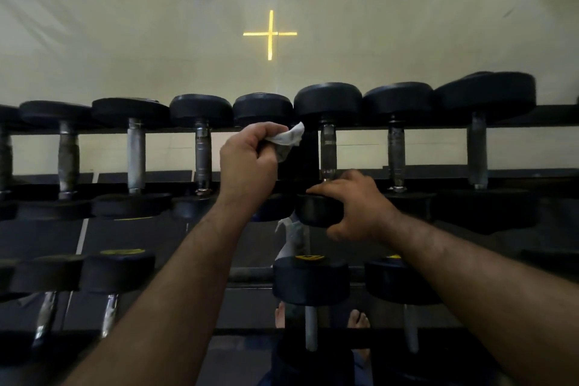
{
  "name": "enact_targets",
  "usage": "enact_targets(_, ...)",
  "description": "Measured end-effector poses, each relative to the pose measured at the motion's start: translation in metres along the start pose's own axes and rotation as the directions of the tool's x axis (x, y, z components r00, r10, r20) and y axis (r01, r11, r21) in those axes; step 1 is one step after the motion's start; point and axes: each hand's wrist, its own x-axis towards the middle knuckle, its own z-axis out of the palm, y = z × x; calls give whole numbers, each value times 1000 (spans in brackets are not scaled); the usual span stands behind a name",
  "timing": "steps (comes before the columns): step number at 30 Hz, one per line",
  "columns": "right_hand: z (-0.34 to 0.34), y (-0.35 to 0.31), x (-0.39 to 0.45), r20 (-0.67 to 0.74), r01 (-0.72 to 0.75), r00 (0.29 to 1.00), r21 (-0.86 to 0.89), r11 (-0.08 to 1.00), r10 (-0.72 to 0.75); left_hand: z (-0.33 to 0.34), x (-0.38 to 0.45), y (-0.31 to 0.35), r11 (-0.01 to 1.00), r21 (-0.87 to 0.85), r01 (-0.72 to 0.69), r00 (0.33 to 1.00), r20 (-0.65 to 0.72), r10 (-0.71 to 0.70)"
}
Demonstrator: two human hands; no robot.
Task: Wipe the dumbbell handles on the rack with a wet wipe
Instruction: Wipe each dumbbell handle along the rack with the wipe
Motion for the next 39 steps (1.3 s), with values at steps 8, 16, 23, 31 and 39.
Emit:
enact_targets(8, -25, 38, -13, -404, -163, 913, -237, 958, 55, 43, -3, 0, 972, 199, -127, 990, -36, 137)
enact_targets(16, -18, 38, -11, -268, -355, 921, -275, 894, 283, 92, 8, -1, 793, 484, -370, 928, 228, 294)
enact_targets(23, -17, 38, -13, -273, -300, 938, -331, 895, 213, 49, 7, -8, 771, 332, -544, 669, 726, 159)
enact_targets(31, -15, 39, -17, -307, -289, 934, -358, 888, 180, 93, 36, -15, 595, 498, -631, 771, 487, 410)
enact_targets(39, -13, 40, -16, -297, -292, 936, -350, 890, 190, 67, 35, 2, 841, 292, -456, 665, 739, 104)
